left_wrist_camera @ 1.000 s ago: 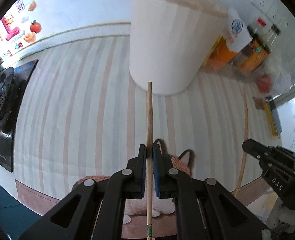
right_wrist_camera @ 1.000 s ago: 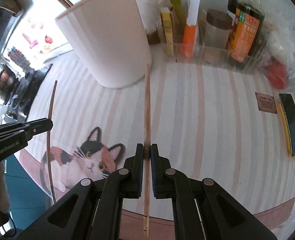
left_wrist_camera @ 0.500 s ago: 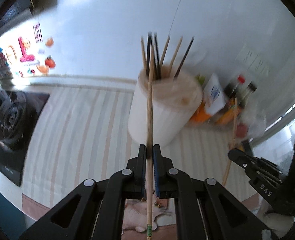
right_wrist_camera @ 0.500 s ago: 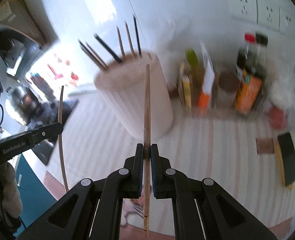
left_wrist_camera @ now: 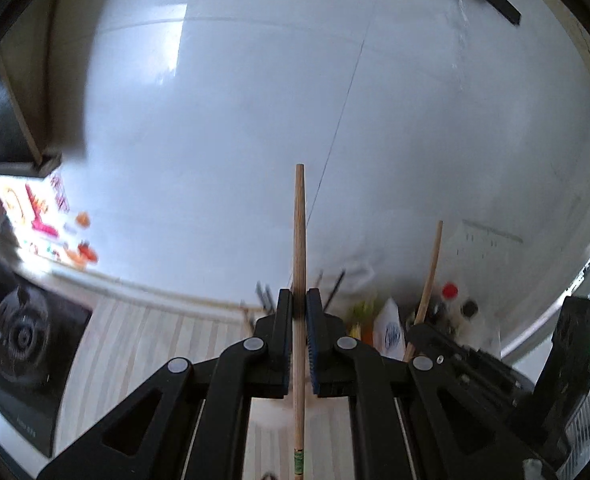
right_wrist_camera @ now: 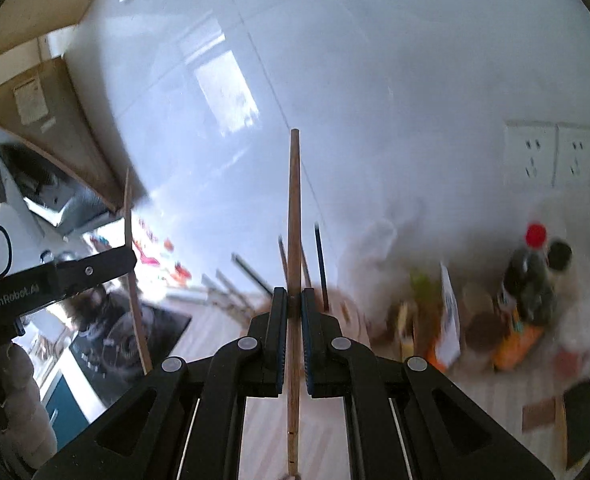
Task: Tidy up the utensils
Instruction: 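Lift both wooden chopsticks and carry them over the holder, then lower both chopsticks into the holder and open both tools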
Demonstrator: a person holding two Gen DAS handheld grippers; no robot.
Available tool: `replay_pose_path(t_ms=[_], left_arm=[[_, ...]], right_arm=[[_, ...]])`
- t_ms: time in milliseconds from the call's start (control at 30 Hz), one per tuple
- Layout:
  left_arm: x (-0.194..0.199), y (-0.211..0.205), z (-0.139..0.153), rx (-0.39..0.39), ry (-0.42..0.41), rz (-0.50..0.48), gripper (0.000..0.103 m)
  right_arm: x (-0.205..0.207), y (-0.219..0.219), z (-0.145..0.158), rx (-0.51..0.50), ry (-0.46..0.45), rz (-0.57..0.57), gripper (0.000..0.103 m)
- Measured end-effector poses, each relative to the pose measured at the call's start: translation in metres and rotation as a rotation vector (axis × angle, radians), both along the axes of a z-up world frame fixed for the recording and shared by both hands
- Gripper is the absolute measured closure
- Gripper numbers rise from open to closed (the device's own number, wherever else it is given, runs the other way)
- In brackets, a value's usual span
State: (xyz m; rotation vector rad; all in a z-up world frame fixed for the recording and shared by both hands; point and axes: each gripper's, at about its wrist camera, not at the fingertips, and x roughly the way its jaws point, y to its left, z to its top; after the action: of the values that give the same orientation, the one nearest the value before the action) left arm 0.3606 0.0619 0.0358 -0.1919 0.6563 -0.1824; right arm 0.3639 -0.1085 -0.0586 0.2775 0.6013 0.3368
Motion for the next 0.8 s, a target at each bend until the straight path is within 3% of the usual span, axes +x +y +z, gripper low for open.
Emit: replay_pose_path(t_ms=[167,400,533,800], left_arm=[[0.045,0.005,-0.007,-0.034,-0.024,0.011,0.099],[0.089,0.019,-0.031,-0.072,-0.07,0.03,0.099],[0.103,0.024,-0.043,-0.098,-0.098,0.039,0.099],[0.108,0.023,-0.064,-0.069,-0.135,0.033,0.099]], right_arm=[[0.041,0.002,0.009,0.027,-0.062,-0.052,0.096],[0.091,0.003,-0.005,0.074,-0.113,-0.099,0.096],[0.109,0.008,-0.015,0.1,-0.148,-0.114,0.096],[0.115,0.037,-0.026,0.088,-0.236,-0.099,0.096]])
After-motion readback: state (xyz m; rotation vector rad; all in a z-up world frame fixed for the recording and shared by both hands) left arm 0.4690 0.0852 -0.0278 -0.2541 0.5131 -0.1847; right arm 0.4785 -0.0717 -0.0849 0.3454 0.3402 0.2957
